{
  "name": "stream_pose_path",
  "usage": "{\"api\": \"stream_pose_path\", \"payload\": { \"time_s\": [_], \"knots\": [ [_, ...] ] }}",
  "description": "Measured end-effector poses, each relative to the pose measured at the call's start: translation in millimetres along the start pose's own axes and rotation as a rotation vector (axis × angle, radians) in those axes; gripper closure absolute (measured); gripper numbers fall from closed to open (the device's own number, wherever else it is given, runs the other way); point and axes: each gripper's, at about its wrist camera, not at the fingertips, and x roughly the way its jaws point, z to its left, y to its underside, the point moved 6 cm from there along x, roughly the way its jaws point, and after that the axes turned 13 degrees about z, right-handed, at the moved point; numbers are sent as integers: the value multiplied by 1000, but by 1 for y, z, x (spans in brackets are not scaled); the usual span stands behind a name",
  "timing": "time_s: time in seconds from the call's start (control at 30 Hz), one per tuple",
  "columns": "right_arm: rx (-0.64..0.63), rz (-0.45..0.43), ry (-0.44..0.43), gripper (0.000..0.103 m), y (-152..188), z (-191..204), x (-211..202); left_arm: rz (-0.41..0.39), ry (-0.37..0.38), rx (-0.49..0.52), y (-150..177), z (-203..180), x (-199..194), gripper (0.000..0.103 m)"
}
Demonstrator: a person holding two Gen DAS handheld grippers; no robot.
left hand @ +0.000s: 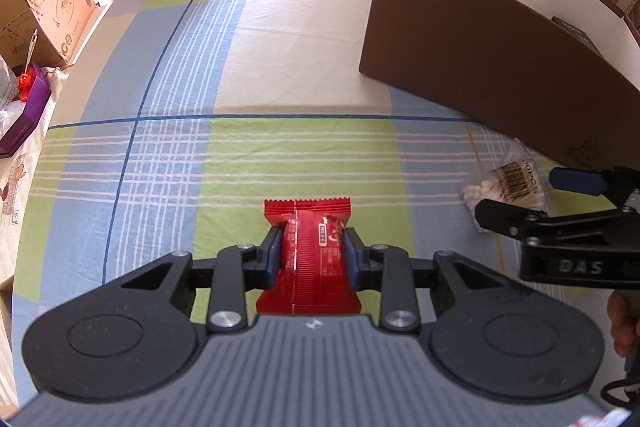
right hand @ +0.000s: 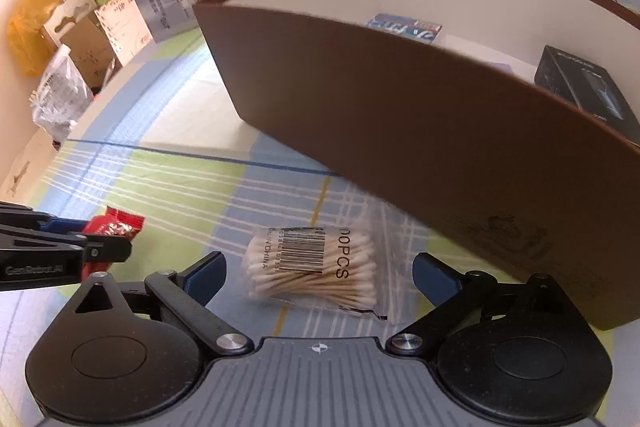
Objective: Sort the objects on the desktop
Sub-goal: 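Grasp the red candy packet with the left tool while the right tool grasps the cotton swab bag, then carry the red candy packet and cotton swab bag over the brown box with both tools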
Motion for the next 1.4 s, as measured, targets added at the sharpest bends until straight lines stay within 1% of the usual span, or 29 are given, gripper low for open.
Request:
{"api": "stream_pose_path", "payload": {
  "time_s": [0.07,0.13,0.2,0.3,0.57,0.8,1.07,1.4],
  "knots": [
    [-5,15,4,21,2,1,4,0,2,5,0,-1,0,76],
    [-19,6,25,24,2,2,5,0,3,9,0,-1,0,76],
    [-34,5,34,31,3,3,4,1,4,14,-1,-2,0,76],
    [-45,13,35,36,4,3,2,1,7,22,-1,-3,0,76],
    [-56,42,39,36,14,6,-4,-3,18,46,2,-9,-2,76],
    [-47,60,7,36,31,6,-13,0,27,64,11,-14,-5,76],
    [-9,62,-2,36,54,-1,-31,9,40,84,23,-20,-8,76],
    [22,57,-5,37,80,-3,-49,-1,55,116,37,-29,-20,76]
  ]
}}
